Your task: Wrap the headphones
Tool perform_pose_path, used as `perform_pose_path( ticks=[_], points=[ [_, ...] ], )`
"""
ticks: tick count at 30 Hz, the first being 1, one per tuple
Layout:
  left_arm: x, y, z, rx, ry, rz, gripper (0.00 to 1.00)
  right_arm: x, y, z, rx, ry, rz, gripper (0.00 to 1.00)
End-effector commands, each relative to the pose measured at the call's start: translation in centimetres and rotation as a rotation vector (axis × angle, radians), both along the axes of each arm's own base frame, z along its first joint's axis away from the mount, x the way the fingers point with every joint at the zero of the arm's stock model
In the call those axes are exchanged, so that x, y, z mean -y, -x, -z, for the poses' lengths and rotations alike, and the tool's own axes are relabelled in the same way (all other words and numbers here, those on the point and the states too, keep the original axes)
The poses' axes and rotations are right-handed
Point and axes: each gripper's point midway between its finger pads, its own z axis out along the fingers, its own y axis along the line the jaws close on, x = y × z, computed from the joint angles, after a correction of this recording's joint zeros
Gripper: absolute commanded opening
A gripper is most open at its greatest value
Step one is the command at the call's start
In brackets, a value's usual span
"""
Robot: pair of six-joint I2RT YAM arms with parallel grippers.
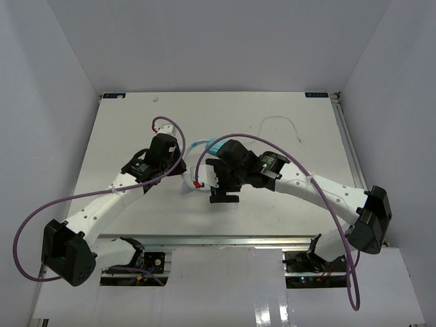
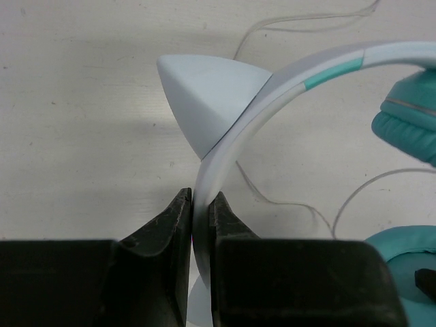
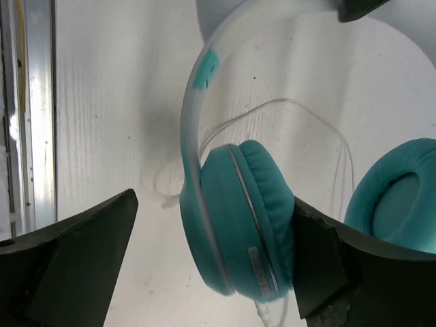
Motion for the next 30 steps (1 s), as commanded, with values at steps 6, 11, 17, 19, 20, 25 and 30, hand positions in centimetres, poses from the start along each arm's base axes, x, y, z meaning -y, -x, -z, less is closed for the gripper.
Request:
perform_pose_path(
  ticks=[6, 11, 17, 19, 20, 25, 30],
  points=[
    [1.7, -1.4, -5.0, 0.217, 0.036, 0.146, 0.00, -1.7, 1.5, -15.3, 0.148, -0.383, -0.280, 0.90],
    [1.4, 0.0, -4.2, 0.227, -0.004, 0.225, 0.00, 1.4, -2.0, -22.0, 0.196, -0.526, -0.259, 0.90],
    [1.9, 1.8, -5.8, 0.285, 0.035, 0.314, 0.00, 6.0, -6.1, -20.7, 0.123, -0.626, -0.285, 0.91],
    [2.0, 2.2, -6.7, 0.306, 0.056, 0.323, 0.00, 7.1, -5.8, -18.4, 0.064, -0.655, -0.317, 0.91],
    [2.0, 2.3, -7.3, 0.317, 0.067, 0.322, 0.00, 7.5, -5.6, -17.2, 0.054, -0.656, -0.331, 0.91],
    [2.7, 2.9, -10.7, 0.360, 0.174, 0.311, 0.00, 7.7, -3.8, -11.2, -0.033, -0.662, -0.387, 0.91],
    [2.7, 3.5, -14.1, 0.391, 0.244, 0.291, 0.00, 7.6, -4.0, -9.3, -0.025, -0.664, -0.413, 0.91]
  ],
)
